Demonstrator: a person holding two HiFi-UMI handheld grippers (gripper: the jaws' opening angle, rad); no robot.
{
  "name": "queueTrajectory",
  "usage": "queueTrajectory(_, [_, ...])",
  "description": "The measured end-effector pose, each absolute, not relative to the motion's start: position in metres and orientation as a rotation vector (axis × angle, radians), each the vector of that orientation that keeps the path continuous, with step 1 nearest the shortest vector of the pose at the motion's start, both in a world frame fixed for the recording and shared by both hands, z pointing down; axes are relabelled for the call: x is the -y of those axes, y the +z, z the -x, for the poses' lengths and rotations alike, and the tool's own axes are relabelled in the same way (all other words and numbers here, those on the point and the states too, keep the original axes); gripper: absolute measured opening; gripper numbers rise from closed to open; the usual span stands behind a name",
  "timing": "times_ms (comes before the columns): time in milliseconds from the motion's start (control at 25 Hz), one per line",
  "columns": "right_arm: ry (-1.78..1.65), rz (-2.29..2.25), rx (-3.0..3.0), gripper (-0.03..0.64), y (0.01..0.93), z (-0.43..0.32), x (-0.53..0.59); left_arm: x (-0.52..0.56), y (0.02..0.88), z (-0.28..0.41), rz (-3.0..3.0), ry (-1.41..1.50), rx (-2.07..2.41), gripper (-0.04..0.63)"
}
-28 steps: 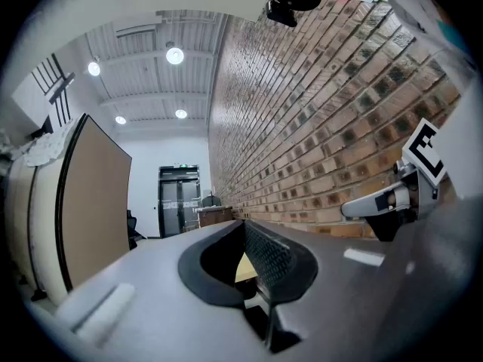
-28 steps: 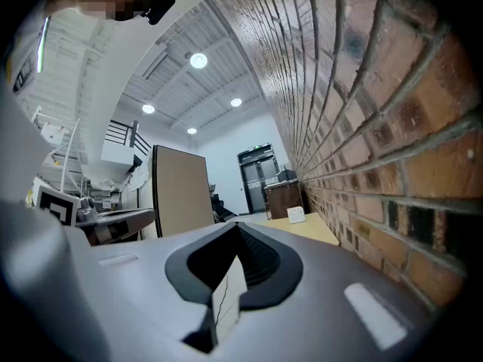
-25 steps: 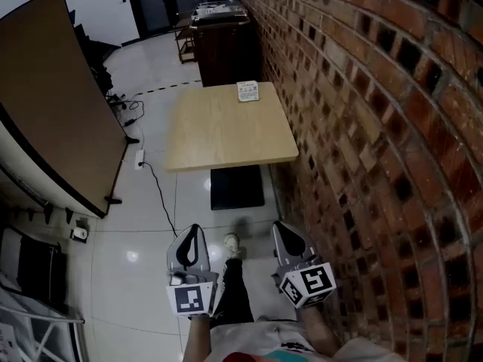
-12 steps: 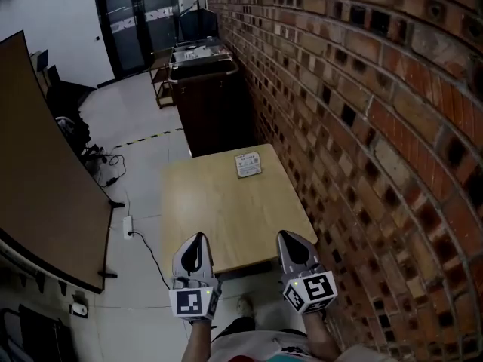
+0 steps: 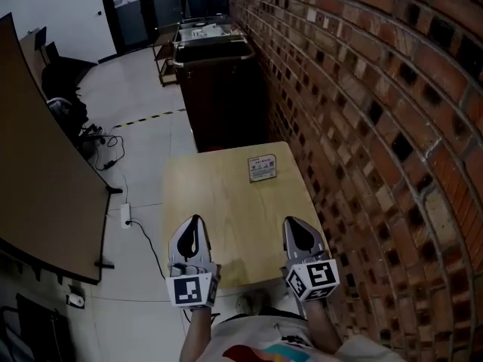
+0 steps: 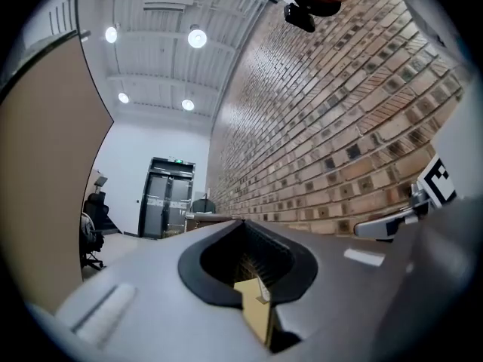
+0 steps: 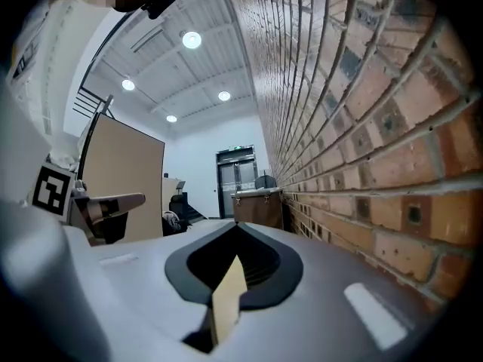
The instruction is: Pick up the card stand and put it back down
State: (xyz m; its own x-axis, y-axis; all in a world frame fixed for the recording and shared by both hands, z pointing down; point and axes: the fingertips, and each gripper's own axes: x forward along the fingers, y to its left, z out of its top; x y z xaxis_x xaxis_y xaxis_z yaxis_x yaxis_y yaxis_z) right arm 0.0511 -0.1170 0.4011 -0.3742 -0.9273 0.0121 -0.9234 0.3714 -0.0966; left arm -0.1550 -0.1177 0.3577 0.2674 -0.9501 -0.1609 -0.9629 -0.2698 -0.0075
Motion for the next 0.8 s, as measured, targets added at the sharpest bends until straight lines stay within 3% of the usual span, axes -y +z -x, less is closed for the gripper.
queueTrajectory(480, [-0.213,1.712,-2.707,0.000,0.434,-0.050,0.197,0.161,0.366,0.151,2.375,0.168,-1.891,0.000])
queueTrajectory(520, [-0.242,1.704,-2.721,0.040,0.437,-0.046,0.208,0.162,0.368,0.153,2.377,0.163,-1.898,0.000])
queueTrajectory(560, [-0.257,1.698,-2.732,0.137,0.439,-0.042,0.222,0.162,0.371,0.155,2.379,0.158,-1.909,0.000])
queueTrajectory(680, [-0.207,1.751,-2.742,0.493,0.449,-0.029,0.276,0.163,0.383,0.162,2.387,0.135,-1.947,0.000])
queueTrajectory(720, [-0.196,1.797,-2.744,0.556,0.457,-0.026,0.297,0.164,0.386,0.165,2.389,0.122,-1.956,0.000])
queueTrajectory(800, [-0.252,1.894,-2.748,0.575,0.480,-0.023,0.338,0.167,0.392,0.171,2.386,0.100,-1.976,0.000])
